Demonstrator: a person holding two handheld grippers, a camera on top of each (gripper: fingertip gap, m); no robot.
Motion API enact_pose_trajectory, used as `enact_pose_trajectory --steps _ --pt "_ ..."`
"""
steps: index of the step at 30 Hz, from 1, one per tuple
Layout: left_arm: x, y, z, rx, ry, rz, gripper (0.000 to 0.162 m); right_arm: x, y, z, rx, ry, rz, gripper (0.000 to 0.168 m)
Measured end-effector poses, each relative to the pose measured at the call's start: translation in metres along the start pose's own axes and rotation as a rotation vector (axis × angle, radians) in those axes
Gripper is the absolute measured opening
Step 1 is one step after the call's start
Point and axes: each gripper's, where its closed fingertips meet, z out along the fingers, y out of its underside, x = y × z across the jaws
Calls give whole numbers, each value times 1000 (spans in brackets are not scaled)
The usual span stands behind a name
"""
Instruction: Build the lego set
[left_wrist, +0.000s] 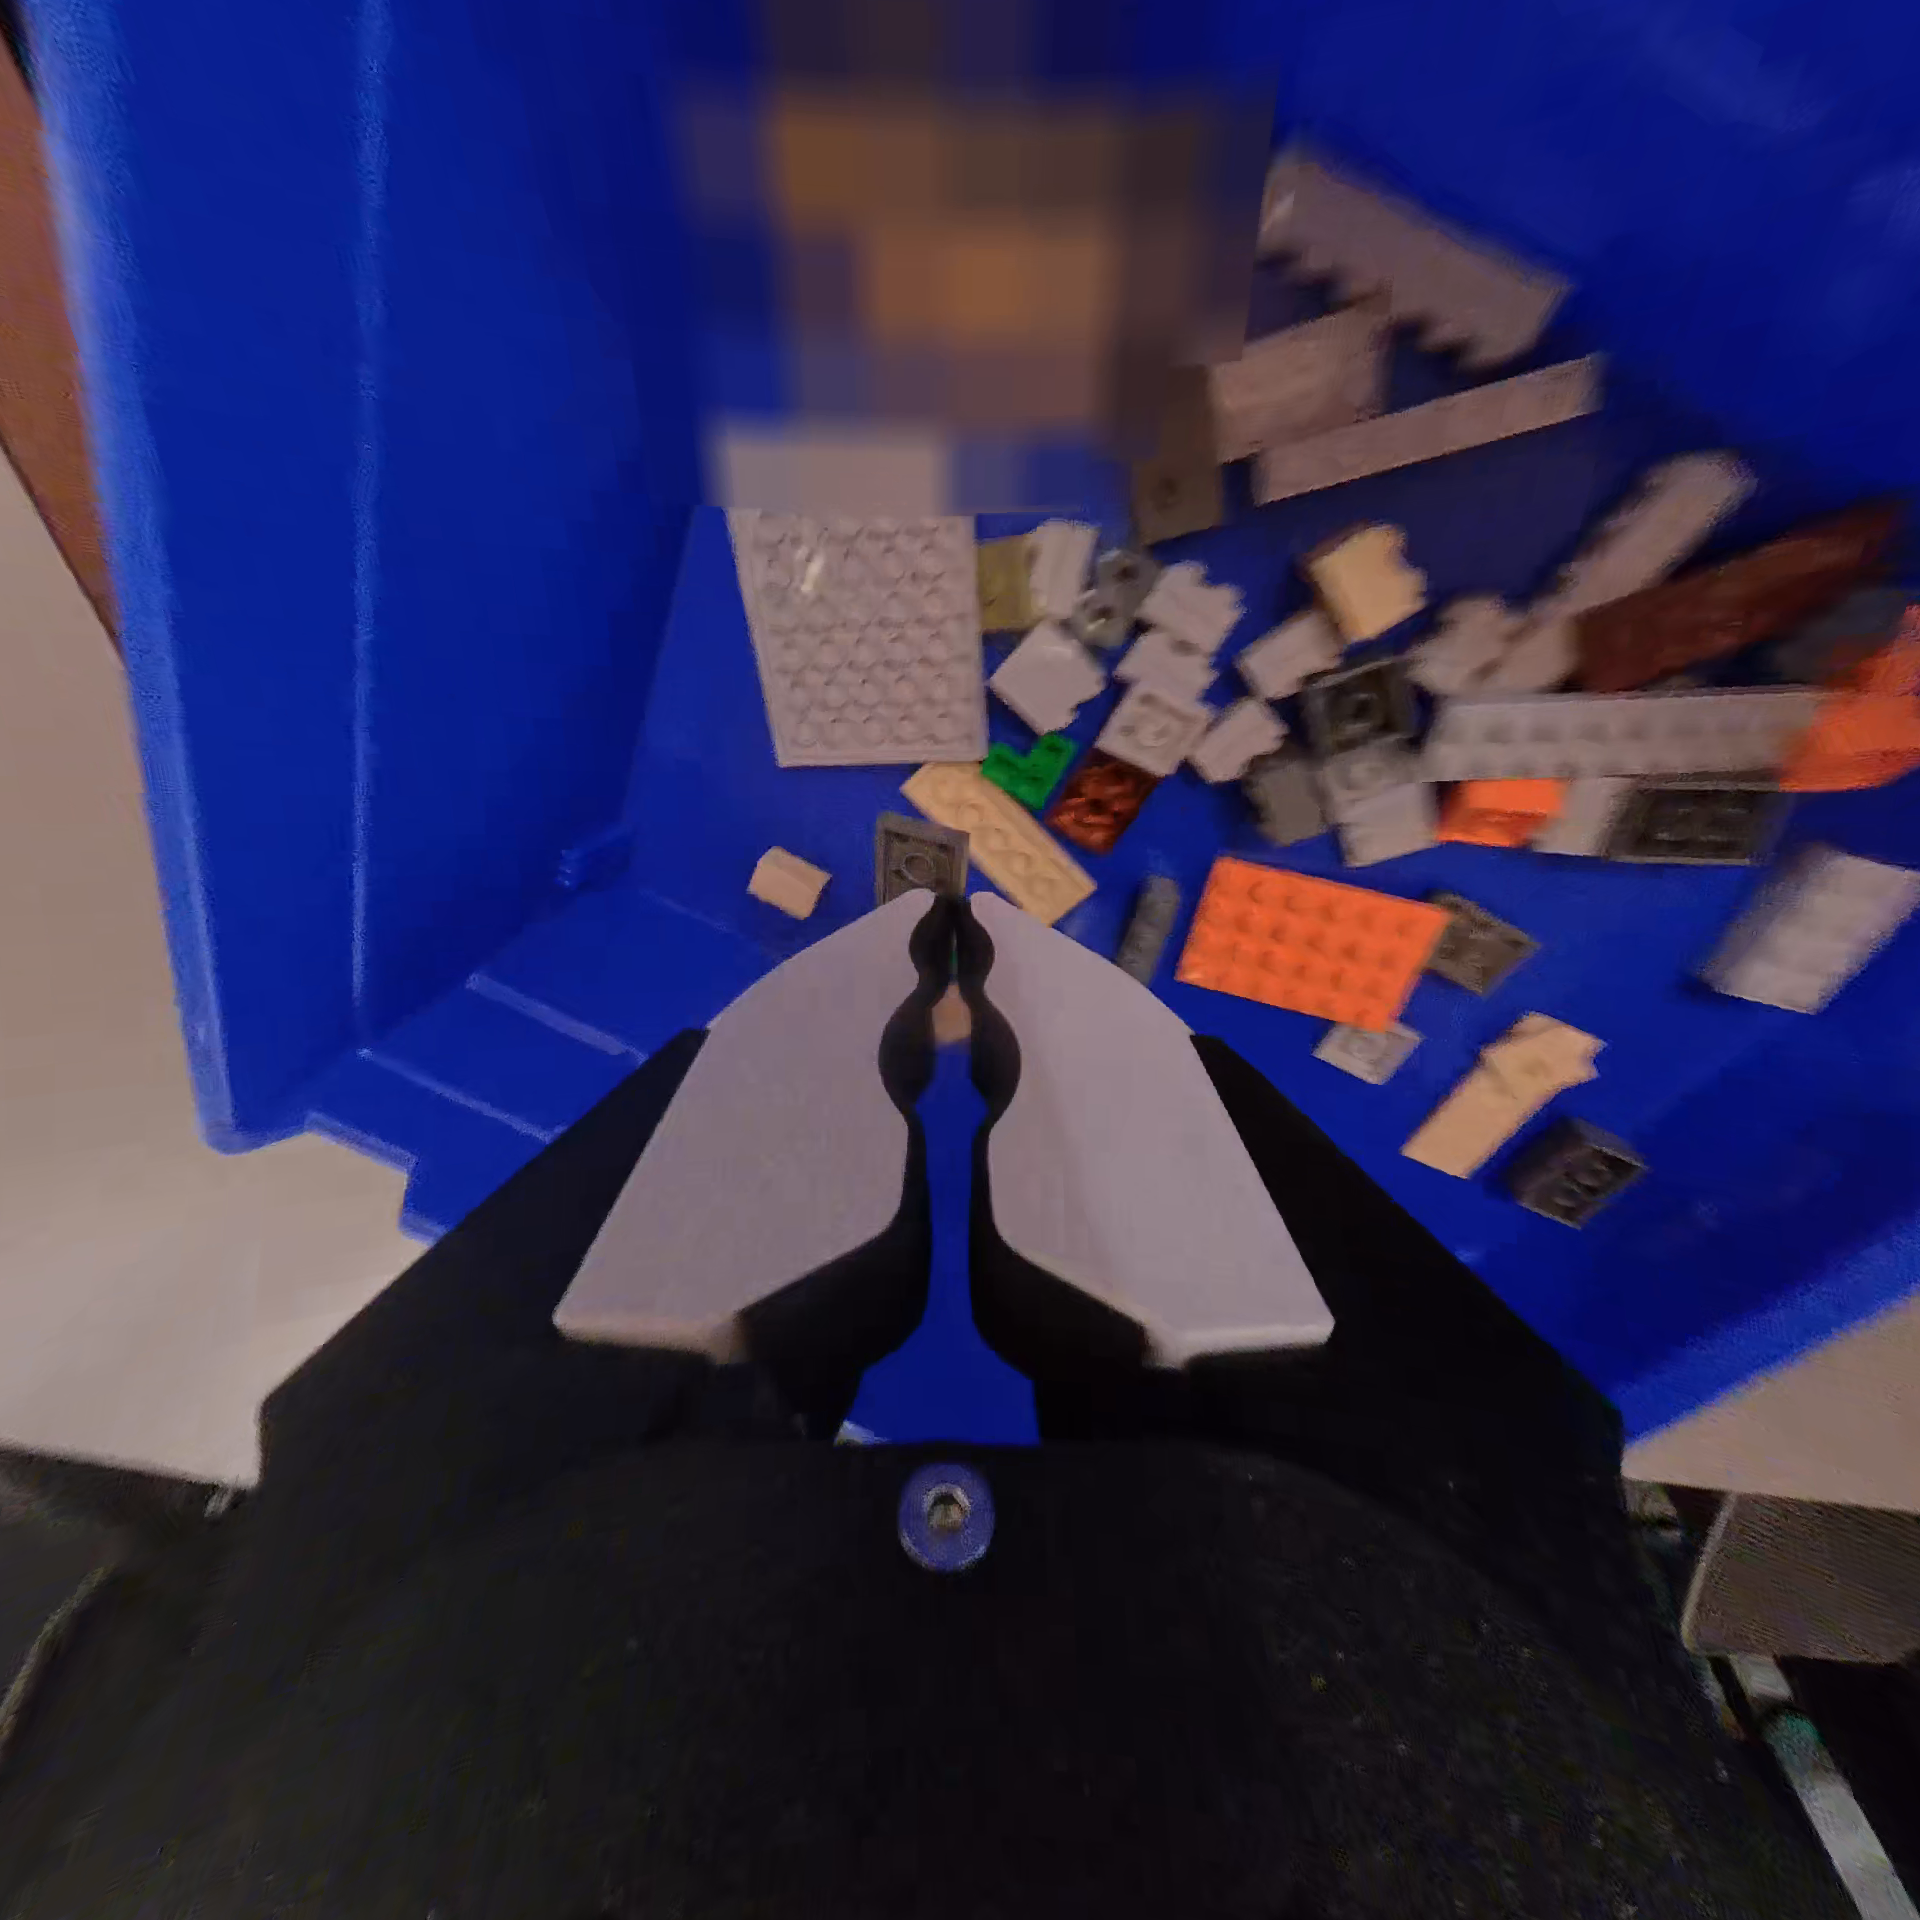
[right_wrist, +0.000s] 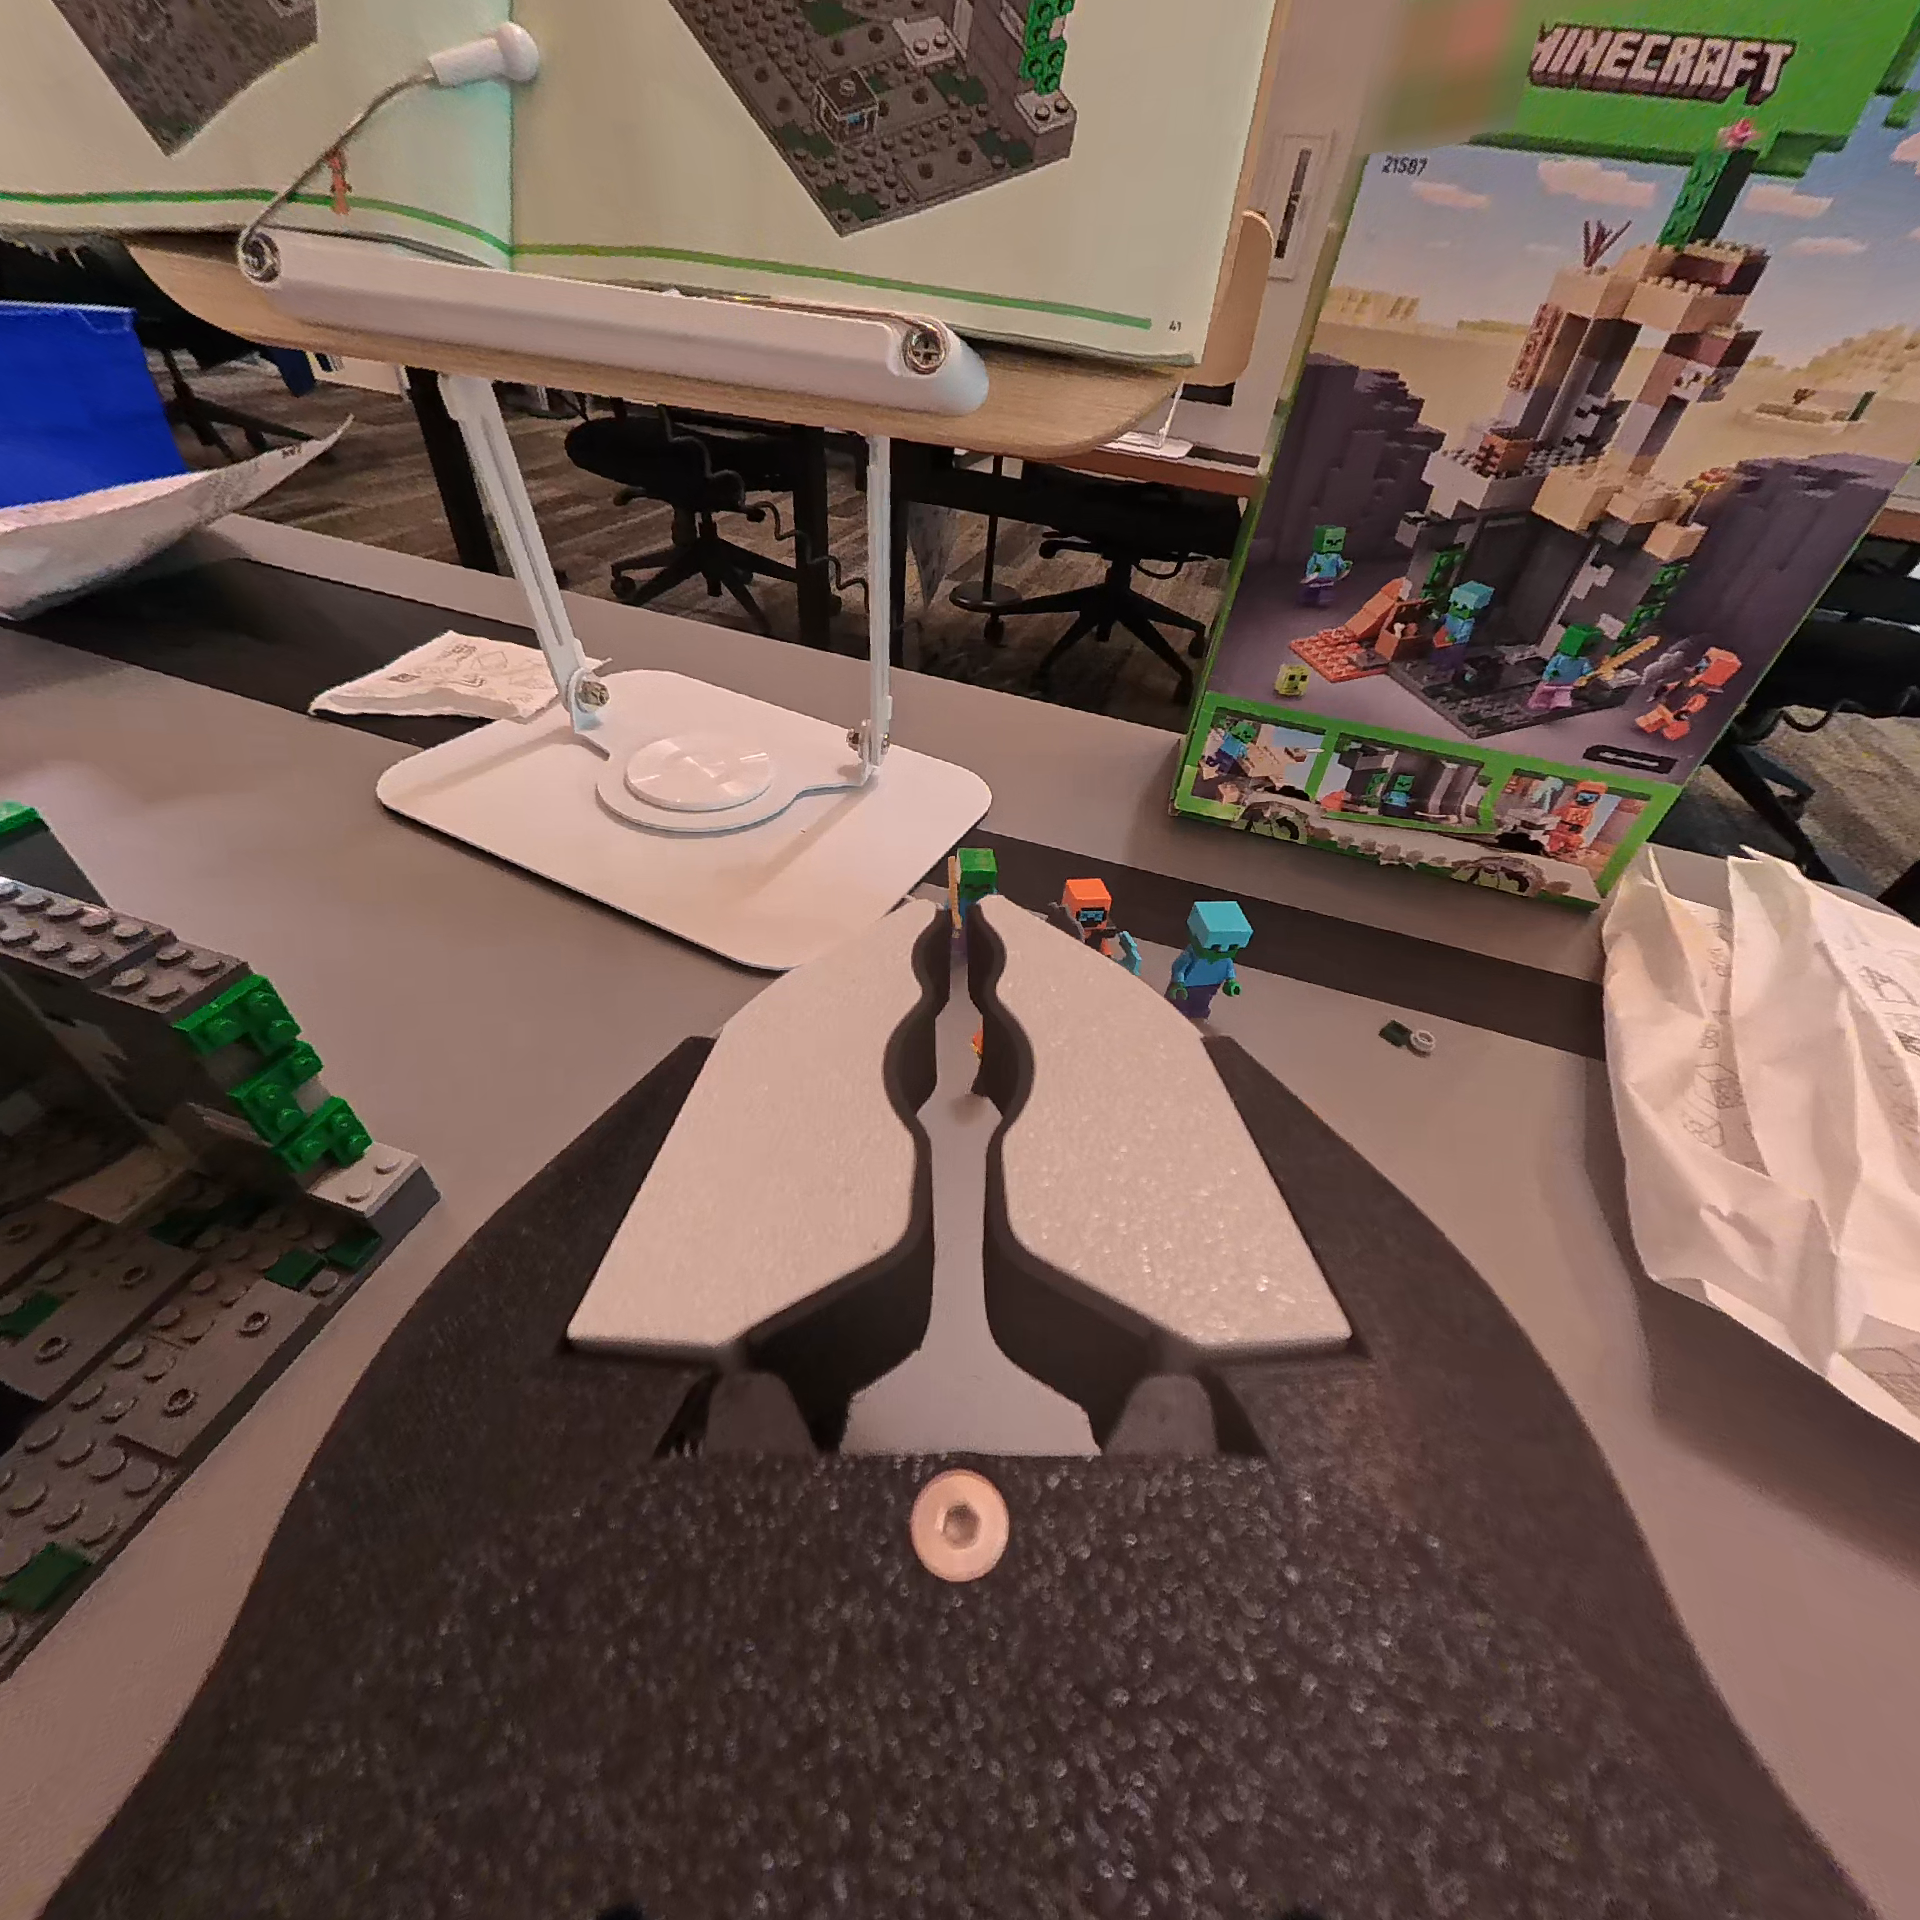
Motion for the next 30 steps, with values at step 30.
enact_pose_trajectory --steps 30 --pt "483 -122 -206 1171 1448 458 0 -169 -66 -78 140 -971 195 29"
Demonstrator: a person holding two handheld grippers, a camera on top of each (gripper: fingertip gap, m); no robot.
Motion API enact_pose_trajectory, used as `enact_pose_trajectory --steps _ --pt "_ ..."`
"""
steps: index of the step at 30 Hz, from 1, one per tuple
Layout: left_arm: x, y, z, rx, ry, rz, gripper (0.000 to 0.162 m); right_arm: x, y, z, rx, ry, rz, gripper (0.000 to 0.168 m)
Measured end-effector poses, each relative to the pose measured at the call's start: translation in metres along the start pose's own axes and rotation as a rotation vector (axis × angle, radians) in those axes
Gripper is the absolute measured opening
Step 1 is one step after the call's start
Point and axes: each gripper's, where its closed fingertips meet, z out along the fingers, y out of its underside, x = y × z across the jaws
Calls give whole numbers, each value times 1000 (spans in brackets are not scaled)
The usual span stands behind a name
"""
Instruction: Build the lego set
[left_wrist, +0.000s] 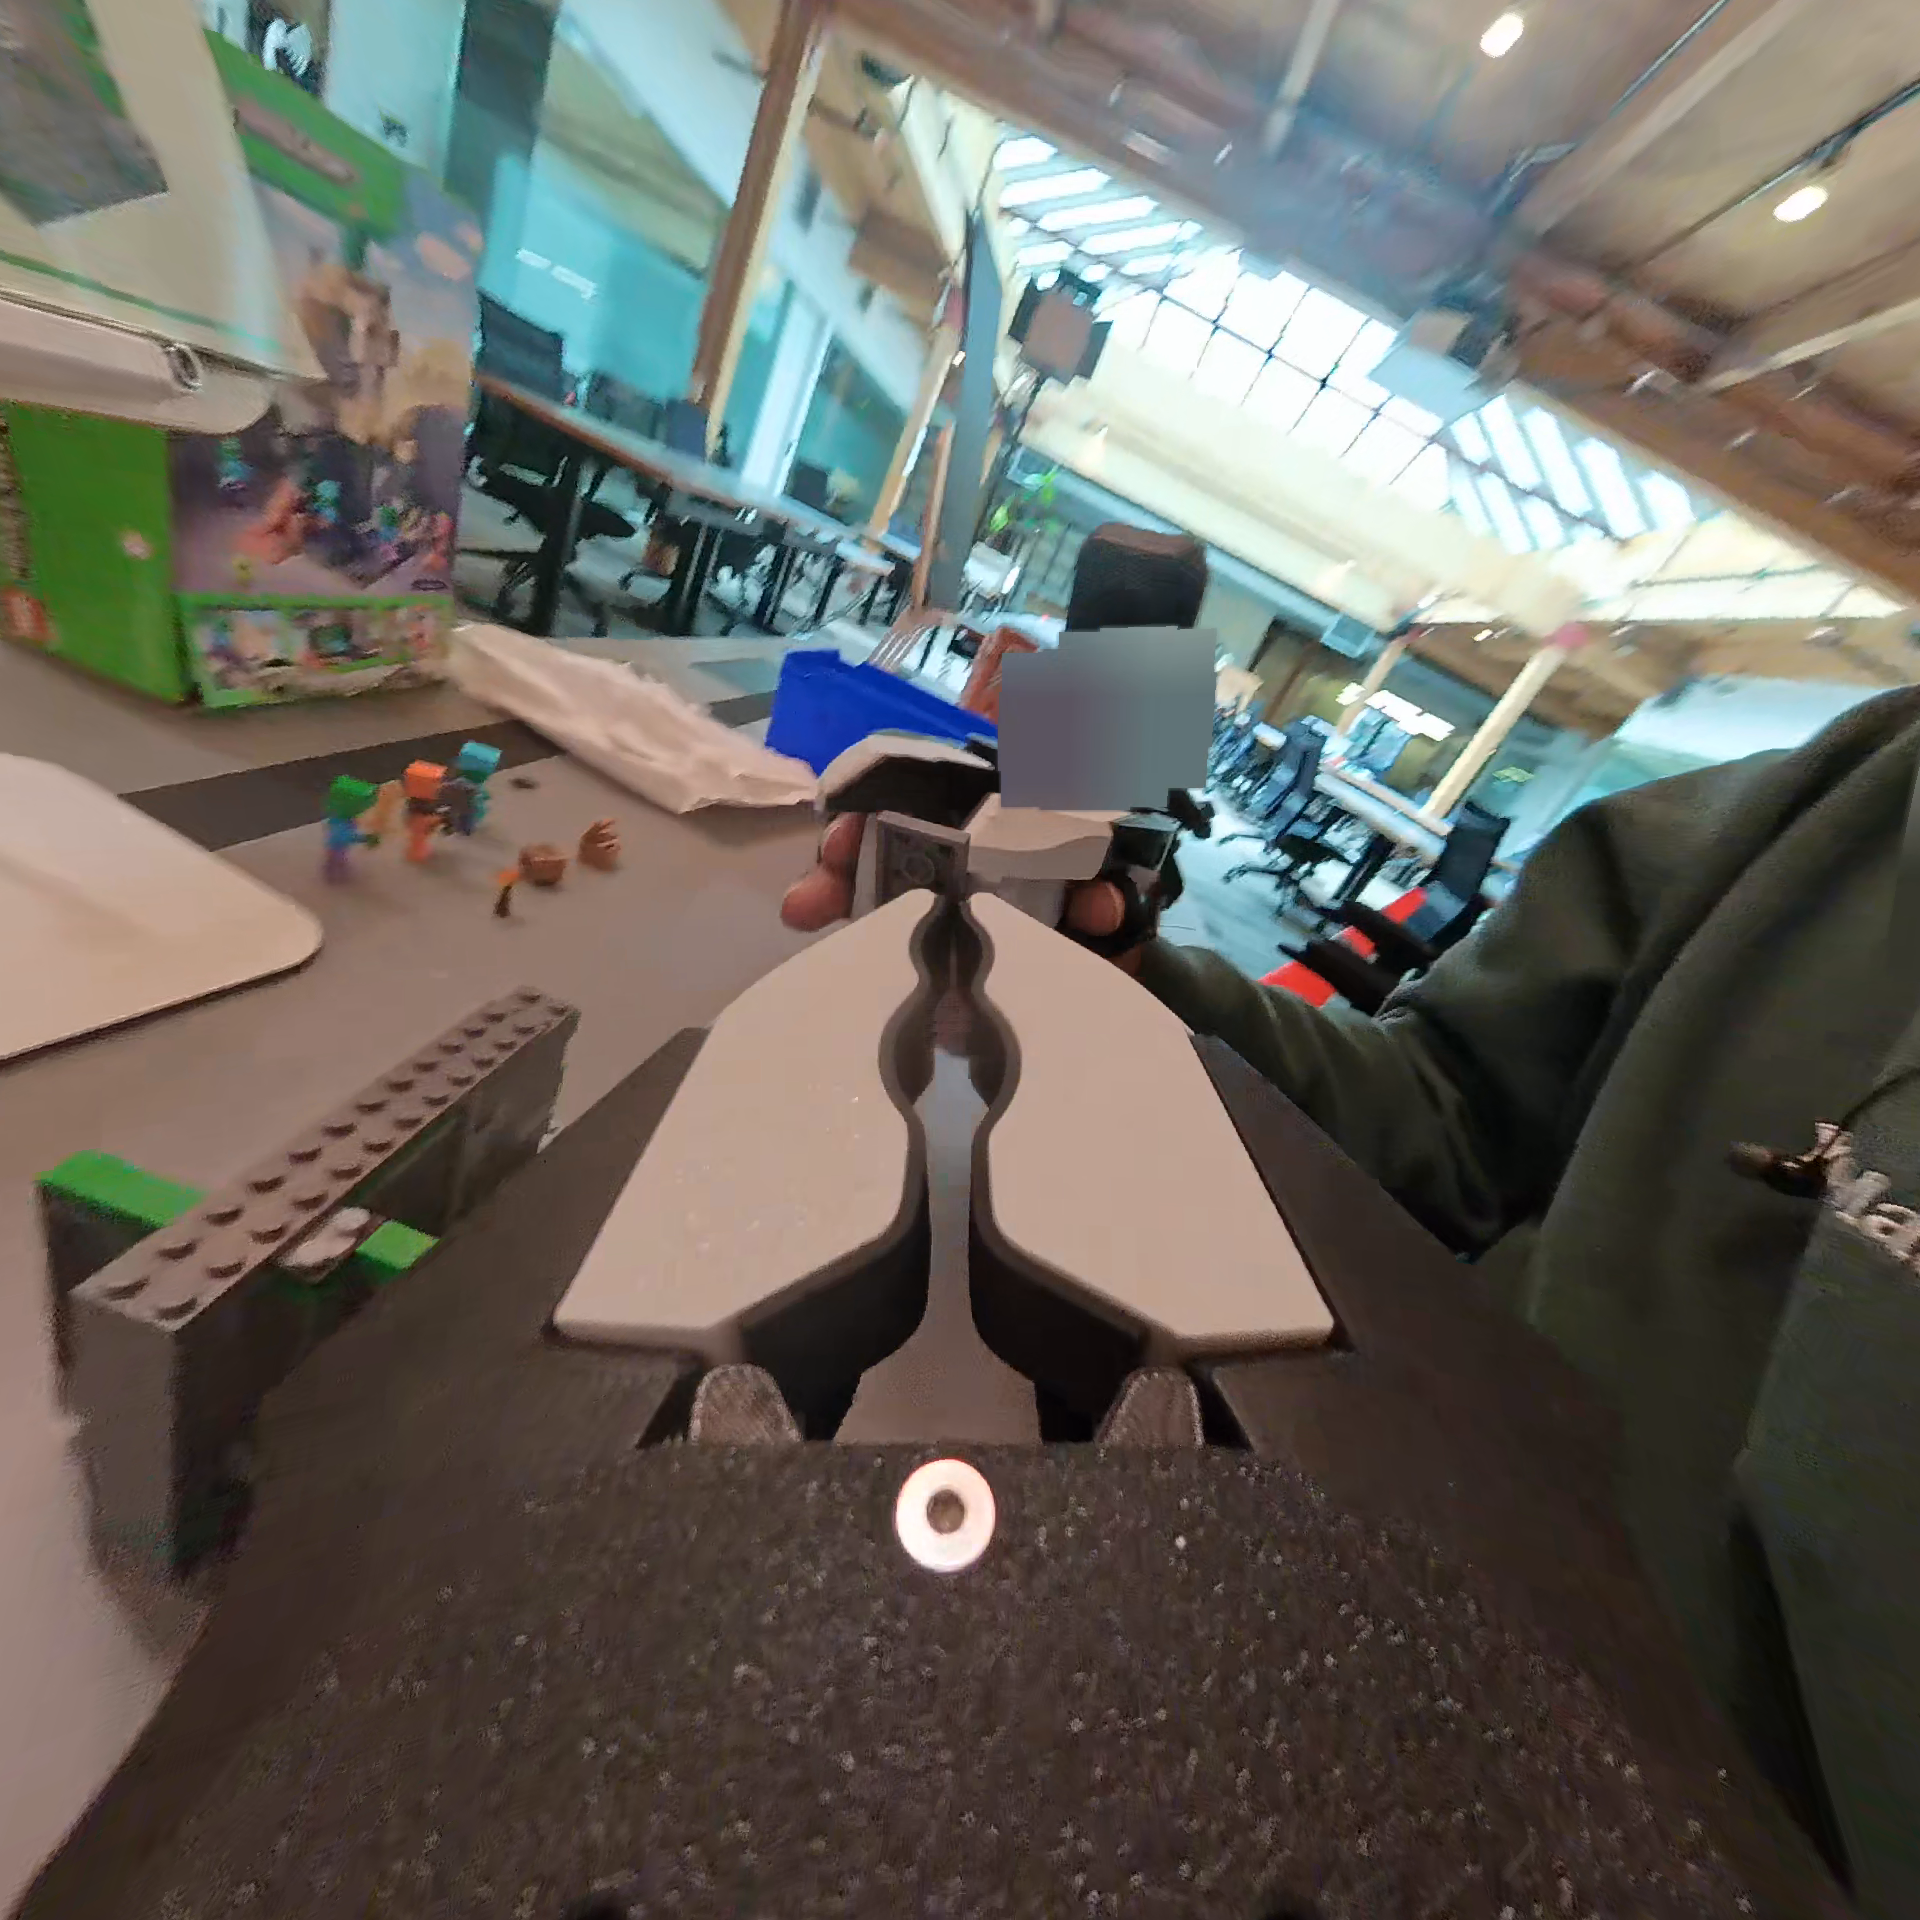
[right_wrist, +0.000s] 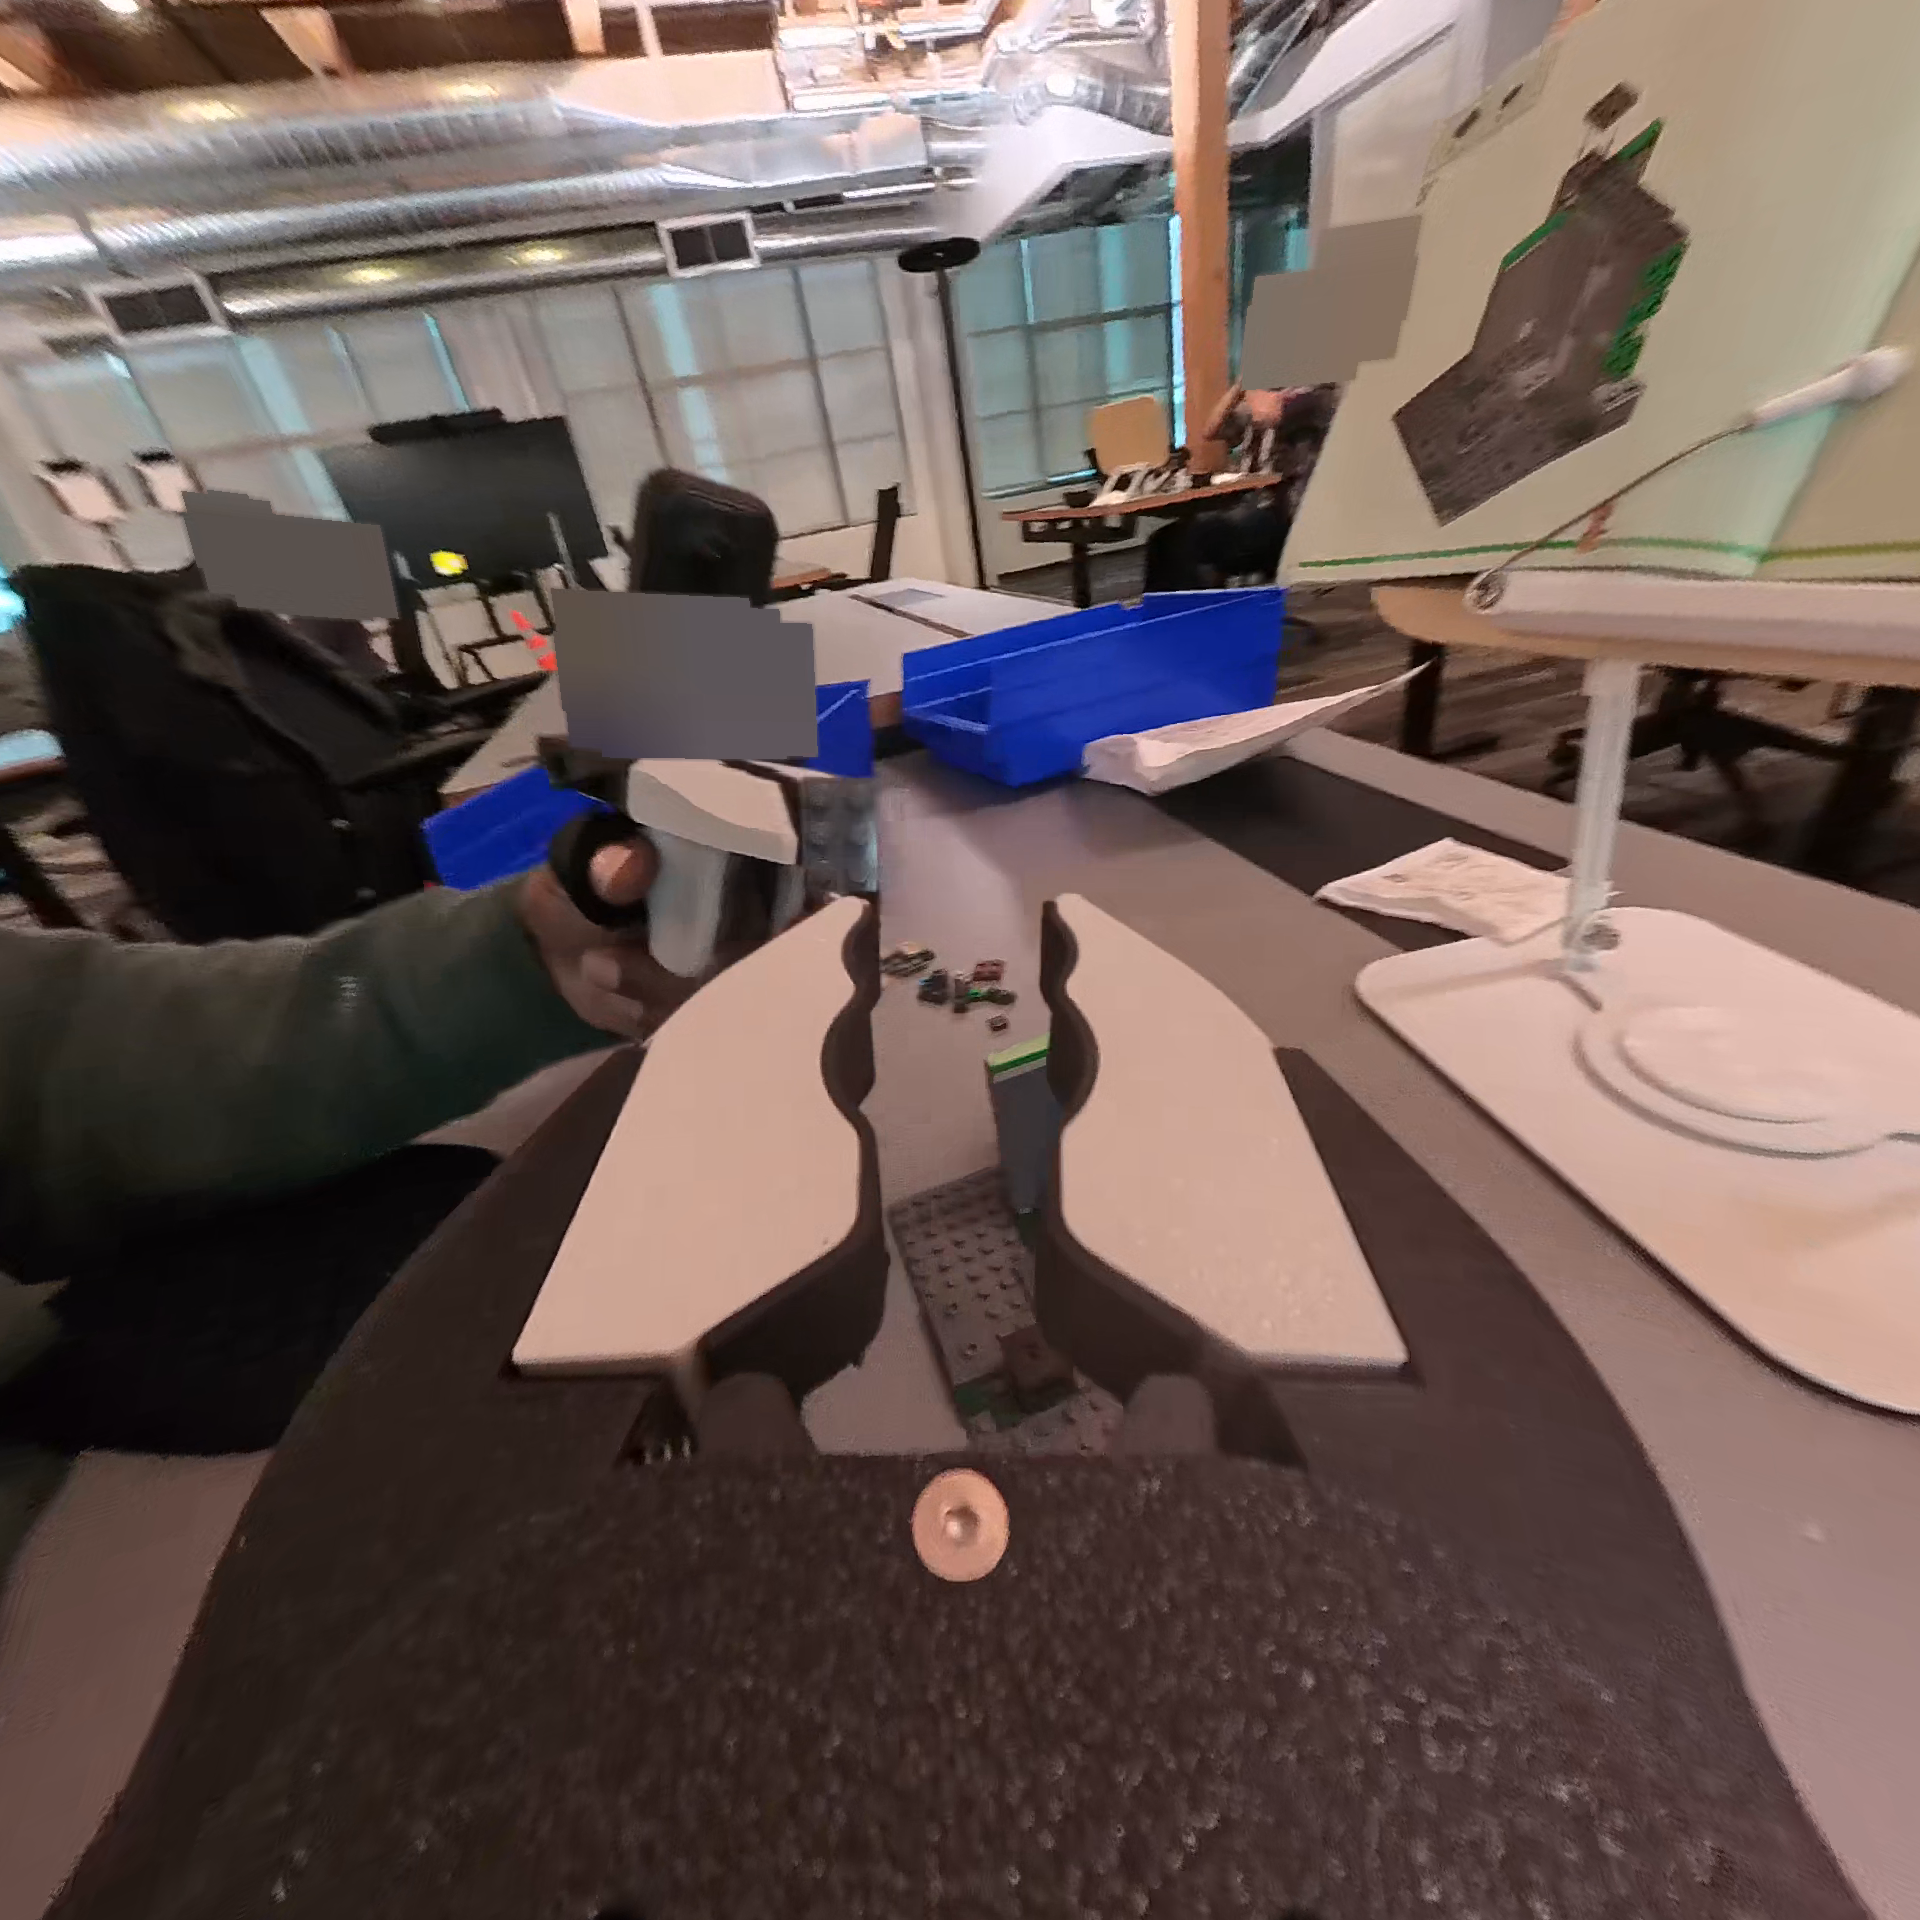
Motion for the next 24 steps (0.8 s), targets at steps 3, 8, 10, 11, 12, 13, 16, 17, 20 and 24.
enact_pose_trajectory --steps 3,8,10,11,12,13,16,17,20,24 --pt "1 7 0 44 61 -45 0 -7 10 2 -39 -78 46 29" --pt "10 7 -3 91 138 -52 0 -29 24 10 -86 -210 111 28" --pt "16 7 -2 104 179 -59 0 -36 24 14 -81 -246 141 28" --pt "20 7 -1 115 203 -64 0 -39 23 15 -75 -265 158 28" --pt "23 7 -1 126 221 -72 0 -42 23 16 -72 -283 171 27" --pt "25 7 -1 131 237 -77 0 -45 23 16 -71 -300 180 27" --pt "29 10 0 130 267 -76 0 -53 21 14 -64 -349 197 25" --pt "31 10 0 135 281 -80 0 -54 20 14 -60 -361 203 24" --pt "33 11 0 135 303 -83 0 -58 14 11 -32 -402 238 22" --pt "34 13 -1 132 311 -75 0 -59 8 8 -2 -439 309 18"
